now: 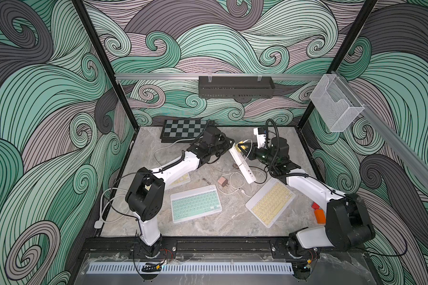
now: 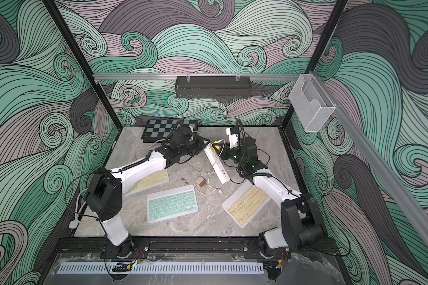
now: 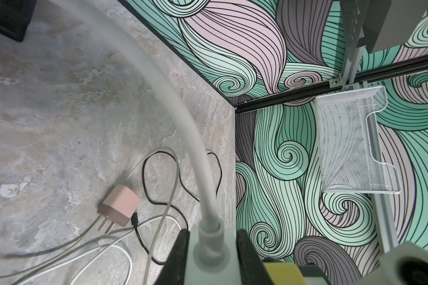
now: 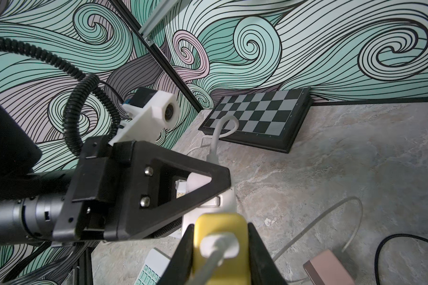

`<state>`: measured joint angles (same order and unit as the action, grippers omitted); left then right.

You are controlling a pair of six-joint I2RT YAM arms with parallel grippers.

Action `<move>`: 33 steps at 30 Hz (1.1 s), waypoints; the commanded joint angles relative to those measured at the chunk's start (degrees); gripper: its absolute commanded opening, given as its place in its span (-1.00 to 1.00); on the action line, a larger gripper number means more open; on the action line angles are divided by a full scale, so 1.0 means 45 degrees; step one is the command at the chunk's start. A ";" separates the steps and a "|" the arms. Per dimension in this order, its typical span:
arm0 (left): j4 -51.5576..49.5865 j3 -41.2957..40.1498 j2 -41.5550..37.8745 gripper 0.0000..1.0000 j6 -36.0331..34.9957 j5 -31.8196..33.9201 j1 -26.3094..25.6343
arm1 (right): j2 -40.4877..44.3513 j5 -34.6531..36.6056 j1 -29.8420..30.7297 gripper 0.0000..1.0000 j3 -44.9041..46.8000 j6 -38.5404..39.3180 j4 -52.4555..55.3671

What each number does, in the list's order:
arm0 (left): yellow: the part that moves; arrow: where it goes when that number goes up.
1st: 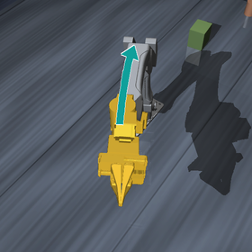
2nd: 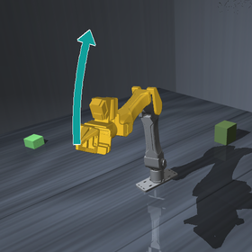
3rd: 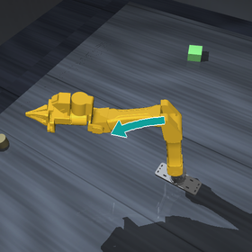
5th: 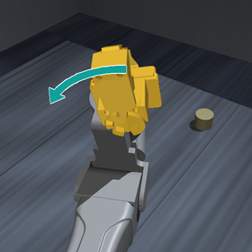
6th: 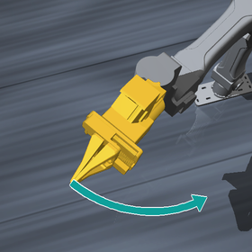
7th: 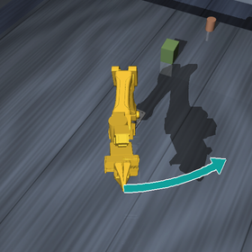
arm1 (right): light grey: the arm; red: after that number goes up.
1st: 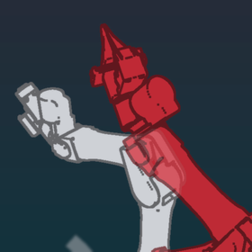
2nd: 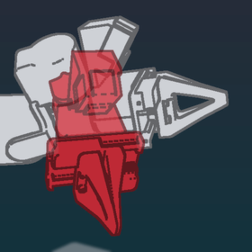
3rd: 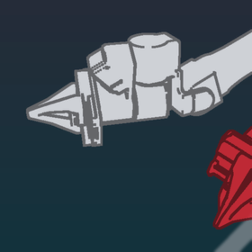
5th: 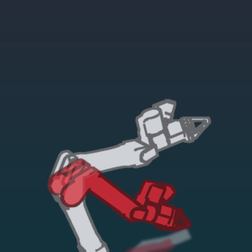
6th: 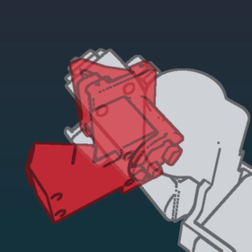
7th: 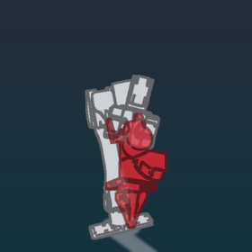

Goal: Unplug the wireless keyboard
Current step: Remove the plug from the socket.

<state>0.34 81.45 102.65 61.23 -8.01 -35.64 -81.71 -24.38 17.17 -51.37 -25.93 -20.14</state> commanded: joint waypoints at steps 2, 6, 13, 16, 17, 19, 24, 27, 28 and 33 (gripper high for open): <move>-0.1792 0.0596 -0.0378 -1.00 -0.1671 0.0899 0.0497 | 0.0111 0.1147 -0.0609 -1.00 -0.0709 0.0119 -0.0156; -0.2161 0.0534 -0.0411 -1.00 -0.1864 0.1158 0.0555 | 0.0167 0.1393 -0.0615 -1.00 -0.0708 0.0099 -0.0070; -0.2614 0.0437 -0.0660 -1.00 -0.2763 0.1849 0.0634 | 0.0370 0.1266 -0.0844 -1.00 -0.0866 -0.0139 0.0356; -0.2470 0.0012 -0.0940 -1.00 -0.2453 0.2540 0.0737 | 0.0433 0.1104 -0.1059 -1.00 -0.0804 -0.0444 0.0328; -0.2251 -0.0216 -0.1032 -1.00 -0.2111 0.2783 0.0797 | 0.0487 0.1098 -0.1082 -1.00 -0.0743 -0.0494 0.0237; -0.1584 -0.0670 -0.1160 -1.00 -0.1639 0.2682 0.0988 | 0.0599 0.1141 -0.1081 -1.00 -0.0601 -0.0574 0.0003; -0.1271 -0.0775 -0.1036 -1.00 -0.0450 0.2195 0.1331 | 0.0696 0.1023 -0.1063 -1.00 -0.0300 -0.0642 -0.0401; -0.1360 -0.0874 -0.0993 -1.00 0.0186 0.1804 0.1517 | 0.0793 0.1081 -0.1074 -1.00 -0.0055 -0.0816 -0.0665; -0.1335 -0.0939 -0.0962 -1.00 0.0411 0.1714 0.1566 | 0.0812 0.1100 -0.1063 -1.00 0.0010 -0.0875 -0.0761; -0.0876 -0.1107 -0.0832 -1.00 0.0554 0.1165 0.1687 | 0.0698 0.1107 -0.1061 -1.00 -0.0015 -0.0898 -0.0851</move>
<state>-1.78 76.31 99.81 62.11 -7.18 -31.75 -80.66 -24.69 14.70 -51.46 -29.17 -20.47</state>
